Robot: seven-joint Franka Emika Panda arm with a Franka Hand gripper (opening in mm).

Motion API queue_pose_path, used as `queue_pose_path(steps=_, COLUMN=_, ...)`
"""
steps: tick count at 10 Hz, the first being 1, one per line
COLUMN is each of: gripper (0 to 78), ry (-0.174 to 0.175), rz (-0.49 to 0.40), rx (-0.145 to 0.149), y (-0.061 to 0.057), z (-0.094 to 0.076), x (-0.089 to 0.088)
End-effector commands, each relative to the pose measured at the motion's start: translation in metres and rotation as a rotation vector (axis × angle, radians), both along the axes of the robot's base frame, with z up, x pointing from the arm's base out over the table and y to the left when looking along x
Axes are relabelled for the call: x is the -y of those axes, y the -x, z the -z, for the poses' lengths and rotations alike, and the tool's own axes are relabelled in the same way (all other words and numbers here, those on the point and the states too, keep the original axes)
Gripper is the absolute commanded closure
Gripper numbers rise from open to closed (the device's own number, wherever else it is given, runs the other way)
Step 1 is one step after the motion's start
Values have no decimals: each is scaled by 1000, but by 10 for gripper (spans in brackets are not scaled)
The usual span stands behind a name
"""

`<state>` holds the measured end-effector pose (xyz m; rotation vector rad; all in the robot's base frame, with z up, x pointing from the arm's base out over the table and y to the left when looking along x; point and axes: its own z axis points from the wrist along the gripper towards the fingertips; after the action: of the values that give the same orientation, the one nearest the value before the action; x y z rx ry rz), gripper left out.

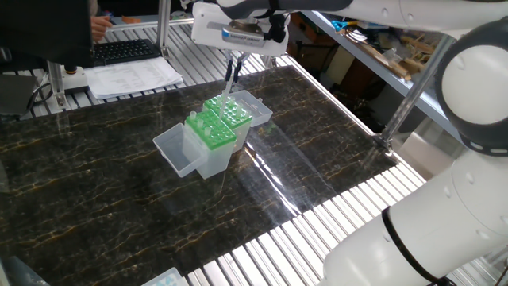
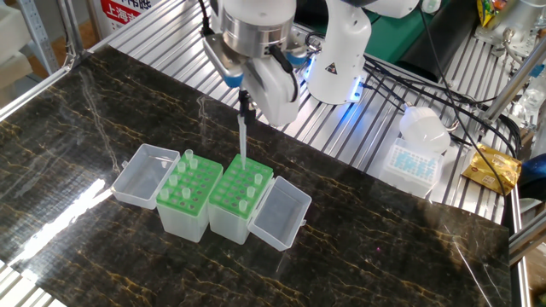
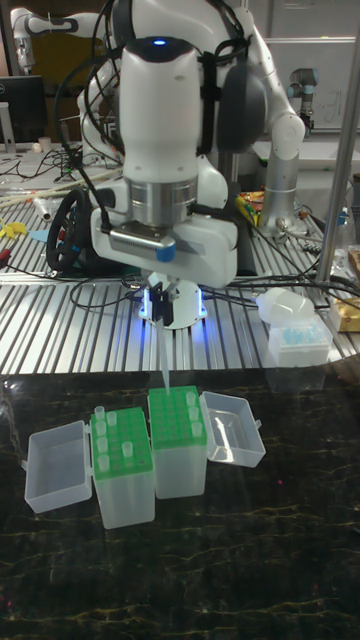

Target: Transfer all large pipette tips from one holder to another

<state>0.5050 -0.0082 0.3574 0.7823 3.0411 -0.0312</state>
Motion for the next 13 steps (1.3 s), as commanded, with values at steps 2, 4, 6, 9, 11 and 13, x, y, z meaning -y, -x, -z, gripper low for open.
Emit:
queue_pose_path(steps=2, gripper=764, ry=0, rz=-23, rx=7, y=-6, z=-4, x=15)
queue_pose_path(steps=4, gripper=764, ry=-1, rz=-36, rx=10, y=-10, z=-3, x=23)
queue_pose_path(steps=6, gripper=764, ry=-1, rz=-54, rx=12, y=-14, z=-2, x=31)
queue_pose_path(steps=9, gripper=764, ry=1, rz=-58, rx=17, y=-17, z=0, x=37)
queue_pose_path(steps=11, gripper=764, ry=1, rz=-62, rx=21, y=-16, z=3, x=40)
queue_pose_path(steps=13, gripper=764, ry=2, rz=-77, rx=28, y=-17, z=8, x=45)
